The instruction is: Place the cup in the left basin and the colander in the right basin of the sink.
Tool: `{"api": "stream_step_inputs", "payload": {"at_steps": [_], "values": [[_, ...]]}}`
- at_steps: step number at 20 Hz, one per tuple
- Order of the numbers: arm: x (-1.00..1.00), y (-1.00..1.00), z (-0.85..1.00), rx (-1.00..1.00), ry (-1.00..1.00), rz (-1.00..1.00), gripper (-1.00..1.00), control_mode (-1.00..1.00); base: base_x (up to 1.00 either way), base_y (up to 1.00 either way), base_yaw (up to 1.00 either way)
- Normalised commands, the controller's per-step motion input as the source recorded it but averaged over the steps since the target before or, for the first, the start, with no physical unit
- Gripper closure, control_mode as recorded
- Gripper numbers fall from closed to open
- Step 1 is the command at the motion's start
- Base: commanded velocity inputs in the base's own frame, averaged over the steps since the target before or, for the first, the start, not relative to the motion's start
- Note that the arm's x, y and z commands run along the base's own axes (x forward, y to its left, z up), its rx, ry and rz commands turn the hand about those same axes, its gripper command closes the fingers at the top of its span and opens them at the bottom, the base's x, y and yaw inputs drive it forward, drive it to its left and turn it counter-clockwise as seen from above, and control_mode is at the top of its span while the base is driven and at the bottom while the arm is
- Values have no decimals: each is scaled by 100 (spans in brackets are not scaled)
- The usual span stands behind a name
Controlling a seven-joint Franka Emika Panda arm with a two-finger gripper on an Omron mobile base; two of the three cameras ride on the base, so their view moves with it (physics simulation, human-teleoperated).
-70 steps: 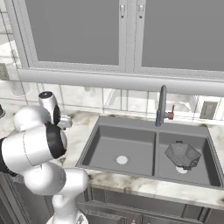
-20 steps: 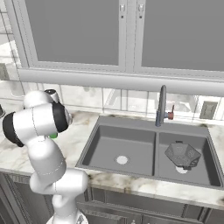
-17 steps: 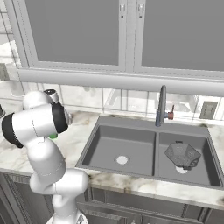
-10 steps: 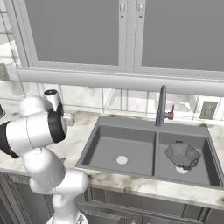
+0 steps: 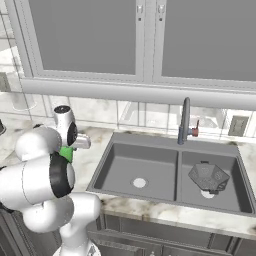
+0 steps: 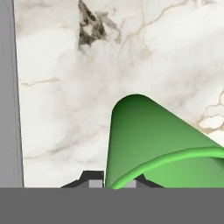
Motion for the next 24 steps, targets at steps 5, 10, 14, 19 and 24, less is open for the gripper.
{"api": "stream_step_inputs", "payload": {"at_steps": [5,10,14,19,24], "values": [[-2,-56,6,0,0,-2,100,-100,0,0,0],[0,-56,0,0,0,-3,100,-100,0,0,0],[0,-52,0,0,0,-4,100,-100,0,0,0],[3,-55,0,0,-1,-4,100,-100,0,0,0],[8,-55,0,0,0,-3,100,-100,0,0,0]]}}
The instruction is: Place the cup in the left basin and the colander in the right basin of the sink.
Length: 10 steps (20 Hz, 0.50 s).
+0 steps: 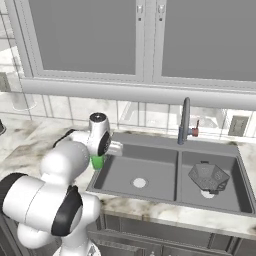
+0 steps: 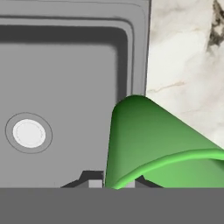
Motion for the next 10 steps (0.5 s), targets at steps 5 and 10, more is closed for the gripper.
{"api": "stream_step_inputs", "payload": {"at_steps": [5,10], "values": [[12,-47,0,0,0,-3,100,-100,0,0,0],[16,-41,-3,0,0,-2,100,-100,0,0,0]]}}
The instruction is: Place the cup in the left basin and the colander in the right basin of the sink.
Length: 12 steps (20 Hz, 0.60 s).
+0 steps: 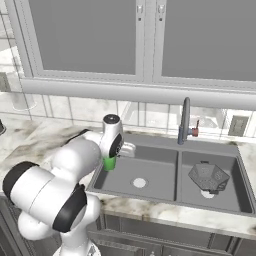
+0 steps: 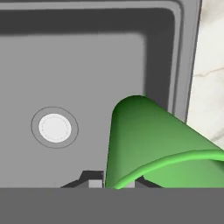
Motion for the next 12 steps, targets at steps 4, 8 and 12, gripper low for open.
{"api": "stream_step_inputs", "payload": {"at_steps": [4,8,12], "values": [[16,-26,-21,-1,-1,-2,100,-100,0,0,0],[8,-14,-39,-3,-2,-2,100,-100,0,0,0],[9,-9,-33,0,0,-3,100,-100,0,0,0]]}}
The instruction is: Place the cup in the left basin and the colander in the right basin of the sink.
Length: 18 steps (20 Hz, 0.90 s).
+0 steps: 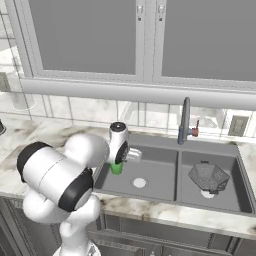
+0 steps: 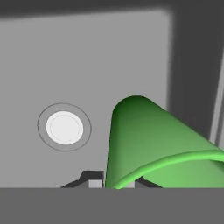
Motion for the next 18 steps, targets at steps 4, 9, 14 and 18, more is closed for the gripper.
{"api": "stream_step_inputs", "payload": {"at_steps": [4,9,14,18], "values": [[7,-8,-33,0,0,-3,100,-100,0,0,0],[3,-6,-26,0,0,-2,100,-100,0,0,0],[0,-5,-22,0,0,-1,100,-100,0,0,0],[0,-2,-6,0,0,0,100,-100,0,0,0]]}}
